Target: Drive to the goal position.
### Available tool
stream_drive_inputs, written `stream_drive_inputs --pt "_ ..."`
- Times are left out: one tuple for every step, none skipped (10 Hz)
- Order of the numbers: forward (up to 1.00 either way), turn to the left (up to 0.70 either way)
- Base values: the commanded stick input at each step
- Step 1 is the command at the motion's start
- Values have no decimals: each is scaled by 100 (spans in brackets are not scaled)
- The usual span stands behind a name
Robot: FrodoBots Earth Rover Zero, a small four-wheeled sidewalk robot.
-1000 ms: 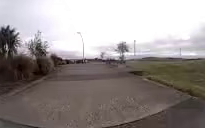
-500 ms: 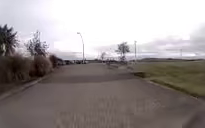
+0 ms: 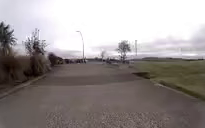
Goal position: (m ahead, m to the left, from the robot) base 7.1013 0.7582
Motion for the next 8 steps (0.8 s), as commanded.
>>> stream_drive_inputs --pt "70 0" --pt "70 0" --pt "70 0" --pt "70 0" --pt "70 0" --pt "70 0" --pt "70 0" --pt "70 0"
